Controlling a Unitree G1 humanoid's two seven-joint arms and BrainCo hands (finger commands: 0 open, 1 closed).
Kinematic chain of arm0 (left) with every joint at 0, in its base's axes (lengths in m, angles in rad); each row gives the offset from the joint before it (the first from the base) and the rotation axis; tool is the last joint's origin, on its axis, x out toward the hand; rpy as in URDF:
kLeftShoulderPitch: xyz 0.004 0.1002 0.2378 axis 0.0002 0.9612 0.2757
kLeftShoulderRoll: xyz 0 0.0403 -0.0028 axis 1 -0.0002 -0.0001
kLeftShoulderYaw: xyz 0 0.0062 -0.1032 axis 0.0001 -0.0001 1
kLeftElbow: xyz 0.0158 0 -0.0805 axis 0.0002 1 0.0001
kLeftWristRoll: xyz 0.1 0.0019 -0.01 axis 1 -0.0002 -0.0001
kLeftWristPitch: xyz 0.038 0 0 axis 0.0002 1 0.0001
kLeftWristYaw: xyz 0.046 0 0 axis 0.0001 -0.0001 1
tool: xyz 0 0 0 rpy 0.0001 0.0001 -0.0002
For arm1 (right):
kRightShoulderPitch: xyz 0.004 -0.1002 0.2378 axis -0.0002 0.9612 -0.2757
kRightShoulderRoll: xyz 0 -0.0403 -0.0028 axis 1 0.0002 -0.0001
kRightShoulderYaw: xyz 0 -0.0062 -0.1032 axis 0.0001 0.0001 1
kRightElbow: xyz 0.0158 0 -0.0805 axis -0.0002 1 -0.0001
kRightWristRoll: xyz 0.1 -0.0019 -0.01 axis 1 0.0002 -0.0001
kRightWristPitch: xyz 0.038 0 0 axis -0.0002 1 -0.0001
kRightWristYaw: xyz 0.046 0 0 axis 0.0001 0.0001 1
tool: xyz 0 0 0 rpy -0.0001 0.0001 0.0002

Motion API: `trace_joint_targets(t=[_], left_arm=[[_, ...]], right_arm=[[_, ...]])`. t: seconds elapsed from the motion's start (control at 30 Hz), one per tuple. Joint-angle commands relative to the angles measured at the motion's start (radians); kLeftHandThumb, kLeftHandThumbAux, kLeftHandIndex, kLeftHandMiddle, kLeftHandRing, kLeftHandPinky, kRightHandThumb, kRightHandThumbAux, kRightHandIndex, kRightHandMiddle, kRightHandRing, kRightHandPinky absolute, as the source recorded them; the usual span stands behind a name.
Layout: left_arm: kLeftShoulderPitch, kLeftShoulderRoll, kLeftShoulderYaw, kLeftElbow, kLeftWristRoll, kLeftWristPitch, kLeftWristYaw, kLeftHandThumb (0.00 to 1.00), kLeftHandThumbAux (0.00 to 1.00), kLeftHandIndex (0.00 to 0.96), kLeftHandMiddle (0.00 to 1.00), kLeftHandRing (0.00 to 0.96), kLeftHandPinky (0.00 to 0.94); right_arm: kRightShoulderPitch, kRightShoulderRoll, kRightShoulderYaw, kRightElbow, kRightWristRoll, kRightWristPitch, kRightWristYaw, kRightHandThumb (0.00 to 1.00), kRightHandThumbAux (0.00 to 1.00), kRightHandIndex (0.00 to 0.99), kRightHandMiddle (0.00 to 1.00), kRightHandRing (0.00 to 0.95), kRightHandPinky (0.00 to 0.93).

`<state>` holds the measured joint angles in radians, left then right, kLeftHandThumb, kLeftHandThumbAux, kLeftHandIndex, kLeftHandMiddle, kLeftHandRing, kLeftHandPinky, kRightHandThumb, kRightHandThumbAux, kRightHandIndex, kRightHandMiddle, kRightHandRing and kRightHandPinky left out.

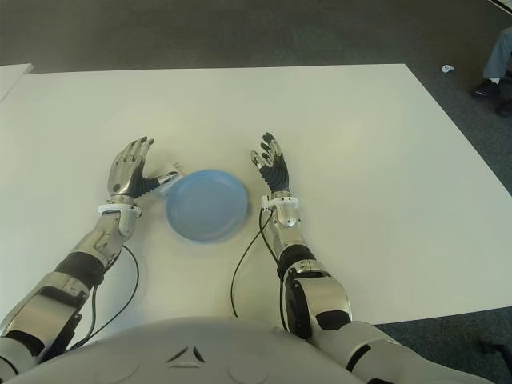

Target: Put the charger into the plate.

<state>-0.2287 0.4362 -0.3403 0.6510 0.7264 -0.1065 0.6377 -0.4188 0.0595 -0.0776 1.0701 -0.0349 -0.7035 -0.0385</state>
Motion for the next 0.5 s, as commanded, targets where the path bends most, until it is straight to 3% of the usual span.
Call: trace_joint_targets(t=[0.03, 0.5], left_arm=[[0.038, 0.014, -0.004, -0.032, 0.006, 0.016, -0.042, 0.024, 0.379, 0.068, 0.023, 0.000, 0.000], [0.075, 0.020, 0.011, -0.119, 0.001, 0.035, -0.098, 0.039, 0.370, 0.073, 0.029, 0.000, 0.000]], right_arm=[[0.118, -0.003, -0.009, 0.072, 0.010, 0.059, 0.005, 0.184, 0.644, 0.045, 0.108, 0.098, 0.118], [0.125, -0.006, -0.017, 0.064, 0.017, 0.058, 0.022, 0.183, 0.647, 0.044, 0.110, 0.102, 0.115]])
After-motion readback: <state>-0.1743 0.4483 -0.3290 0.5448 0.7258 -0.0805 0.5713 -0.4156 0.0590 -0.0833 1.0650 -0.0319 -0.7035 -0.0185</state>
